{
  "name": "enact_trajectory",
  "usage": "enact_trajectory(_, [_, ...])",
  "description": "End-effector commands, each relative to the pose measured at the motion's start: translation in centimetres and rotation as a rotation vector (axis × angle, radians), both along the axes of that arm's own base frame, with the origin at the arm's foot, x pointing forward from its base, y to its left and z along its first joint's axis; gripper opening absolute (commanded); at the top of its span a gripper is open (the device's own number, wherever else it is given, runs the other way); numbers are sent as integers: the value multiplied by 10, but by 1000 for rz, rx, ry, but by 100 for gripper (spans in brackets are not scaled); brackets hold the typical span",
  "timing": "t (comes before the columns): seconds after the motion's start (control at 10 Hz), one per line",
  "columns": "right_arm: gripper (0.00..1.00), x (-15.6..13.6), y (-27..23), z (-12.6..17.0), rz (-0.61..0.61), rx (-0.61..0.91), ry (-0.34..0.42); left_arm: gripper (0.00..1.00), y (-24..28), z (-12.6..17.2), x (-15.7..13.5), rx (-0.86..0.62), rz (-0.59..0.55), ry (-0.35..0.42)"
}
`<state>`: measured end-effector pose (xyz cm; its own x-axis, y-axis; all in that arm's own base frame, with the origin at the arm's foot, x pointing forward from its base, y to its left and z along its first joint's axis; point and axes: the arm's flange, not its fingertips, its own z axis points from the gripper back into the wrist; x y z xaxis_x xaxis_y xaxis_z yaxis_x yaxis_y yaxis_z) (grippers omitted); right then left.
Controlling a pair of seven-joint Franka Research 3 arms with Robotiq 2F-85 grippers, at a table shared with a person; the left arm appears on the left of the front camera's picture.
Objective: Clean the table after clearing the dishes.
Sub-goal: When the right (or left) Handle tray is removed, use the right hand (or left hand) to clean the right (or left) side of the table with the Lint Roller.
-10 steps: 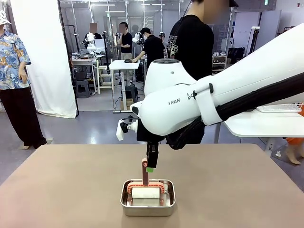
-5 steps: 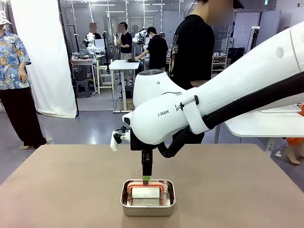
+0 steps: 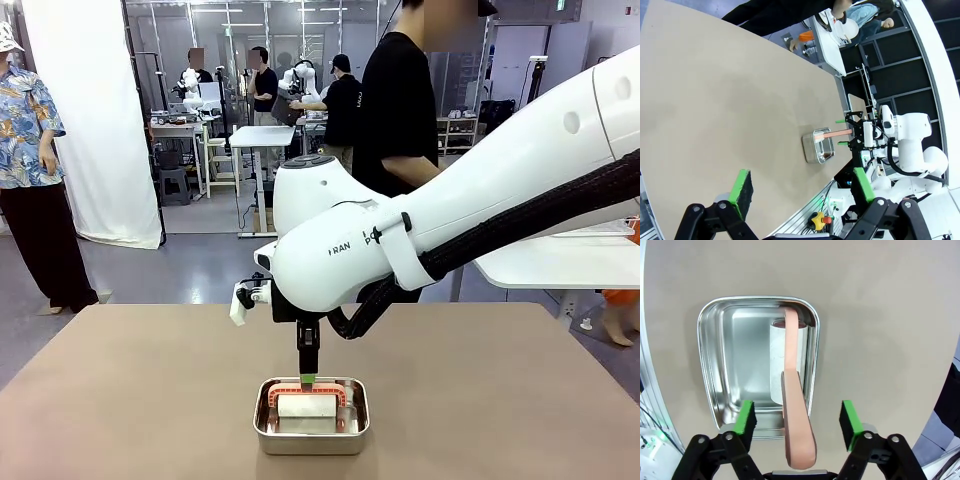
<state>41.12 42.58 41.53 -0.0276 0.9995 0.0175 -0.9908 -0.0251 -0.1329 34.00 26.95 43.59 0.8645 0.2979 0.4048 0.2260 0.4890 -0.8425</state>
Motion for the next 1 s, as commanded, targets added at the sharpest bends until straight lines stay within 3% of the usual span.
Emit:
enact_trajectory(0.0, [61, -4, 5, 3, -24, -26, -12, 100, 1, 0, -4, -4, 1, -14])
enact_trajectory(0.1, [75, -4, 5, 4, -23, -28, -9, 100, 1, 0, -4, -4, 1, -14])
enact_trajectory(0.2, [42, -3, 5, 6, -26, -22, -11, 100, 1, 0, -4, -4, 1, -14])
enact_trajectory(0.3, [55, -3, 7, 7, -23, -26, -12, 100, 1, 0, -4, -4, 1, -14])
enact_trajectory(0.4, [23, -2, 7, 7, -24, -26, -12, 100, 1, 0, -4, -4, 1, -14])
enact_trajectory(0.5, [36, -2, 8, 6, -28, -30, -10, 100, 1, 0, -4, -4, 1, -14])
enact_trajectory(0.6, [3, -2, 9, 6, -28, -27, -12, 100, 1, 0, -4, -4, 1, -14])
enact_trajectory(0.7, [17, -2, 9, 5, -29, -30, -7, 100, 1, 0, -4, -4, 1, -14])
enact_trajectory(0.8, [0, -2, 9, 5, -30, -27, -6, 100, 1, 0, -4, -4, 1, -14])
enact_trajectory(0.9, [0, -1, 8, 5, -31, -25, -6, 100, 1, 0, -4, -4, 1, -14])
